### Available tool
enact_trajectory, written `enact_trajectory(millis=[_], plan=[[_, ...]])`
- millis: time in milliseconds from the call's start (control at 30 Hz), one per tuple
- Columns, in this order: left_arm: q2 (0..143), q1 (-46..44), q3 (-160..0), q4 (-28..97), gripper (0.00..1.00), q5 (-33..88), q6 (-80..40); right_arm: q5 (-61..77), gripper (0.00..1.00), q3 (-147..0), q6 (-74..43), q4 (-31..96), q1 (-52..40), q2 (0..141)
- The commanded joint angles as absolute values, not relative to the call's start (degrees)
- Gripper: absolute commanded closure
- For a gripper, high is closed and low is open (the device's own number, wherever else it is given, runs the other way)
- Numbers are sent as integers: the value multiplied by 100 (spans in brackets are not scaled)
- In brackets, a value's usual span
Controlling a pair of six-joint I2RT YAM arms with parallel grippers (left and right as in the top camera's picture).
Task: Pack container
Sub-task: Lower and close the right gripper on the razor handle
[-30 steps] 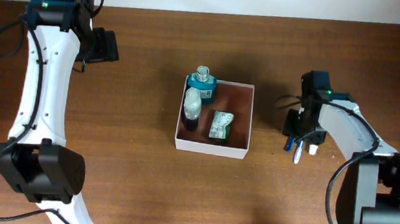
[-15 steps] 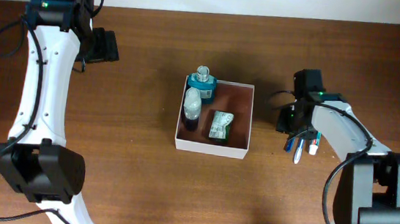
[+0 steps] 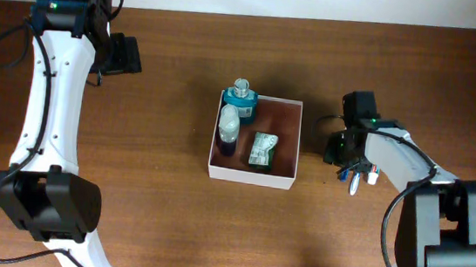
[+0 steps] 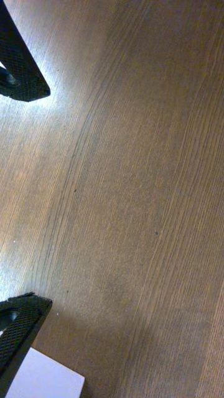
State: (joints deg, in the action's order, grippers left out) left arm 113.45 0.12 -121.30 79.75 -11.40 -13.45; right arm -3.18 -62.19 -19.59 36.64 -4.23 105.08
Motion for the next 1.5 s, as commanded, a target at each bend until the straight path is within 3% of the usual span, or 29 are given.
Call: enact_trajectory(millis=[0,533,867,967,1233,1467], plan=[[11190,1,-12208,7977,1,-1184,-1319,-366,49,-6084,-2040,3551,-454,10549],[11190,1,-12208,7977,1,-1184,-1319,-370,51,-5415,-2045,2867,-443,10549],[11190,1,-12208,7977,1,-1184,-1319,-368,75,-5415,-2045,2871,-443,10549],[11190,1,-12208,7977,1,-1184,-1319,-368,76,-5415,-2045,2875,-443,10549],[11190,1,-12208,7977,1,-1184,-1319,-370,94,-5415,-2045,2906,-443,10549],[11190,1,-12208,7977,1,-1184,-1319,-366,96,-5433,-2043,3009,-443,10547]])
